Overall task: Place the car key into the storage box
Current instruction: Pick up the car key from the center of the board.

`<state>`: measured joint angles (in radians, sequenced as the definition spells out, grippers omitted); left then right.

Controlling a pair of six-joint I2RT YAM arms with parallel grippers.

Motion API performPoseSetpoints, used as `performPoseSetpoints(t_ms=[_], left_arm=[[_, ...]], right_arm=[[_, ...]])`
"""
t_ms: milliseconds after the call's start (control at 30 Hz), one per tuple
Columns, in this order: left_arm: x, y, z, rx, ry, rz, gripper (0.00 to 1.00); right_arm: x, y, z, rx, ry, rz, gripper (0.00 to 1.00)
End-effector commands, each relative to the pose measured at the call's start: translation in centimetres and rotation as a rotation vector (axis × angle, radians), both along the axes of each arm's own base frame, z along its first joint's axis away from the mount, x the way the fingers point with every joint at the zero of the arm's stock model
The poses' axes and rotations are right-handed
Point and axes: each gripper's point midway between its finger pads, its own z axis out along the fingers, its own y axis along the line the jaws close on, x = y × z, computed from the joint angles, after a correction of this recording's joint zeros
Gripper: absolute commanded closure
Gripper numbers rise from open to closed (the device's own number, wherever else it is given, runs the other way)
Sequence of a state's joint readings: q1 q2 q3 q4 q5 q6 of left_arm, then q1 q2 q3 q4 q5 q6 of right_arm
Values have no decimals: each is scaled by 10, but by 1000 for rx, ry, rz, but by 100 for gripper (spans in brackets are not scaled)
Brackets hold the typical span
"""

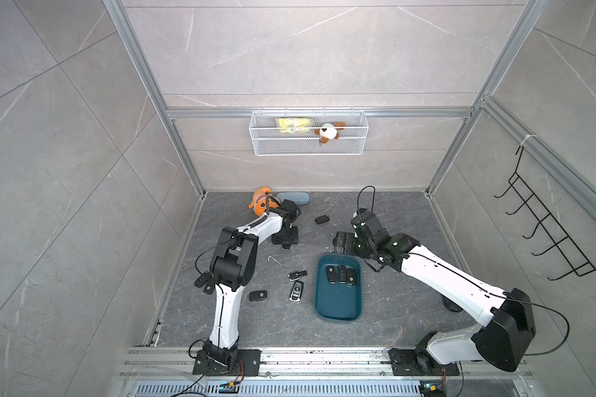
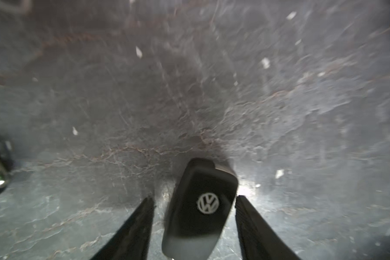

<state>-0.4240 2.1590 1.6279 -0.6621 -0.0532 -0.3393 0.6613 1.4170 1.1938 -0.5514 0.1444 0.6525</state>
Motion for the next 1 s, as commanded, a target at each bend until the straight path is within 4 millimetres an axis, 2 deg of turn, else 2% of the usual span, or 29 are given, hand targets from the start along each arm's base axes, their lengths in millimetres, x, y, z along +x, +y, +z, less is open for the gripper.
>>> performPoseSetpoints(t_ms=[0, 33, 133, 167, 333, 567, 767, 967], left_arm=[[0, 2, -1, 4, 26, -18, 45], [0, 1, -2, 3, 28, -16, 47], [1, 0, -1, -7, 27, -9, 63], [1, 0, 0, -10, 27, -4, 65], [-5, -1, 12, -33, 28, 16, 67], [-24, -11, 48, -130, -1, 90, 67], [-48, -26, 80, -146, -25, 99, 66], [-79, -50, 105, -132, -50, 94, 66]], right_arm=[[-7, -6, -2, -12, 16, 19, 1], [-7, -7, -3, -11, 19, 21, 1], [-7, -8, -4, -10, 25, 23, 1], [-7, -8, -5, -8, 29, 25, 1], [-7, -6, -10, 1, 43, 36, 1], [-7, -5, -23, 20, 69, 36, 1], [-9, -10, -33, 58, 86, 40, 1], [-14, -20, -42, 95, 98, 35, 1]])
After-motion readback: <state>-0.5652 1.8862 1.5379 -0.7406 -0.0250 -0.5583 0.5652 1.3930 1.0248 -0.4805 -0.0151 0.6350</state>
